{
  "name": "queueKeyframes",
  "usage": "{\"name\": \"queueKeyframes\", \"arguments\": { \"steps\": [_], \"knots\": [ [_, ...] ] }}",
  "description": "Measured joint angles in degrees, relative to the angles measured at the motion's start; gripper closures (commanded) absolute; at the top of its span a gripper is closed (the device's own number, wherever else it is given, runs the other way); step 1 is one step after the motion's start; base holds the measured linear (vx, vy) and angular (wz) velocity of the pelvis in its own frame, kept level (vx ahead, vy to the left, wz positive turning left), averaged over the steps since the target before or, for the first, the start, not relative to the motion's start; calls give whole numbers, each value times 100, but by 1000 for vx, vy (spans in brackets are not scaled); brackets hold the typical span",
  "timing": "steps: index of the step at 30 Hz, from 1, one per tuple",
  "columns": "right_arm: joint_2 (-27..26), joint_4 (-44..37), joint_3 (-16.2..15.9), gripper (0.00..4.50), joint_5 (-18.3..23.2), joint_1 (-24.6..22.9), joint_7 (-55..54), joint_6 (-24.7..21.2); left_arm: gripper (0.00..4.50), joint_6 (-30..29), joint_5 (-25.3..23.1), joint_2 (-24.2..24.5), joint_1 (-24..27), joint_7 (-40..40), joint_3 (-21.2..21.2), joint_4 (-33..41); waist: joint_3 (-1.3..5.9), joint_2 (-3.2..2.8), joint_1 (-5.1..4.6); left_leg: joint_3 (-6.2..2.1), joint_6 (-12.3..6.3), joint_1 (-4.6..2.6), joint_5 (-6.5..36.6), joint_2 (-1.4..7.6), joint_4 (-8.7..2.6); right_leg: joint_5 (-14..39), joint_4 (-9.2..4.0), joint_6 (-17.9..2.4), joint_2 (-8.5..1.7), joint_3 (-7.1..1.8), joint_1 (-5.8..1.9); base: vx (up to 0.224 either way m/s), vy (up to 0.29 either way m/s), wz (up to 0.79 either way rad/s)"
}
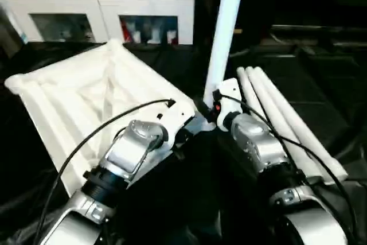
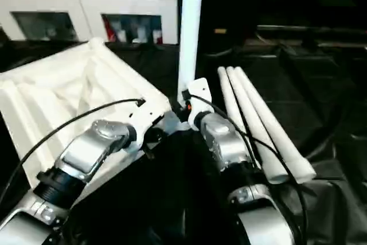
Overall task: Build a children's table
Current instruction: Insert table leg to table base
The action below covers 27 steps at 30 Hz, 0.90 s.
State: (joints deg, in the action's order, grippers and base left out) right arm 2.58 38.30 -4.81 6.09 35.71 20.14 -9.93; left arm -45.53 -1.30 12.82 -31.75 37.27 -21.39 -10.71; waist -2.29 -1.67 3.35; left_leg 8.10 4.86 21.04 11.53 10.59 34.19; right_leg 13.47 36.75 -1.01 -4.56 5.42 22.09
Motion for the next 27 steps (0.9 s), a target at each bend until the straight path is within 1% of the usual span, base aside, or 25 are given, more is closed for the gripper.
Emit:
{"name": "queueKeyframes", "arguments": {
  "steps": [2,3,4,5,6,10,12,17,20,22,24,27],
  "knots": [
    [17,7,-3,122,14,-22,111,-32,450,116,3,87,24,88,-35,32,-8,-12,-1,27,1,2,0,26,-1,-4,-17,-5,10,1,-2,0,0,0],
    [29,20,-5,122,21,-77,177,-76,450,155,7,128,52,128,-41,83,-15,-22,0,33,1,5,0,33,-2,-6,-28,-6,13,1,-2,0,0,0],
    [38,58,-10,102,18,-130,220,-117,450,180,12,154,54,151,-48,111,-19,-28,1,37,1,3,0,37,-2,-7,-34,-6,14,1,-2,0,0,0],
    [44,35,-11,102,24,-176,289,-93,450,205,26,210,81,201,-58,146,-25,-36,-2,43,0,3,0,39,-2,-7,-40,-6,14,1,0,0,0,0],
    [76,-13,-18,87,29,-175,405,-106,450,233,37,267,91,260,-65,189,-27,-39,-5,47,-2,5,1,40,-3,-9,-49,-5,14,1,-1,0,0,0],
    [204,-218,-116,75,53,-229,746,-205,450,358,51,408,152,398,-80,293,-33,-34,-1,52,-48,15,-7,40,-5,-9,-69,-5,14,2,2,0,0,0],
    [355,-495,-199,49,61,-343,997,-296,450,489,89,490,195,536,-80,315,-37,-26,17,53,-53,23,-6,40,-6,-8,-76,-5,14,2,3,0,0,0],
    [749,-1188,-324,49,140,-627,1683,-422,450,791,191,683,309,872,-79,377,-46,-13,49,58,-60,36,-9,41,-6,-8,-83,-5,12,-1,5,0,0,0],
    [1013,-1624,-400,49,283,-716,2106,-500,450,1045,273,799,428,1064,-67,393,-51,-4,67,59,-64,35,-12,43,-6,-8,-80,-5,12,-2,5,0,0,0],
    [1161,-1905,-415,49,334,-795,2294,-560,450,1122,318,850,485,1198,-69,430,-54,2,95,62,-65,33,-14,44,-5,-9,-77,-4,12,-2,5,0,0,0],
    [1477,-2354,-472,49,442,-1073,2653,-700,450,1355,418,958,570,1450,-69,442,-57,7,174,67,-67,35,-14,46,-4,-9,-80,-4,12,-3,4,0,0,0],
    [1805,-2594,-485,49,479,-1346,2950,-848,450,1605,516,1145,703,1781,-72,490,-57,7,195,70,-72,36,-18,47,-4,-8,-78,-3,12,-8,4,0,0,0]
  ]
}}
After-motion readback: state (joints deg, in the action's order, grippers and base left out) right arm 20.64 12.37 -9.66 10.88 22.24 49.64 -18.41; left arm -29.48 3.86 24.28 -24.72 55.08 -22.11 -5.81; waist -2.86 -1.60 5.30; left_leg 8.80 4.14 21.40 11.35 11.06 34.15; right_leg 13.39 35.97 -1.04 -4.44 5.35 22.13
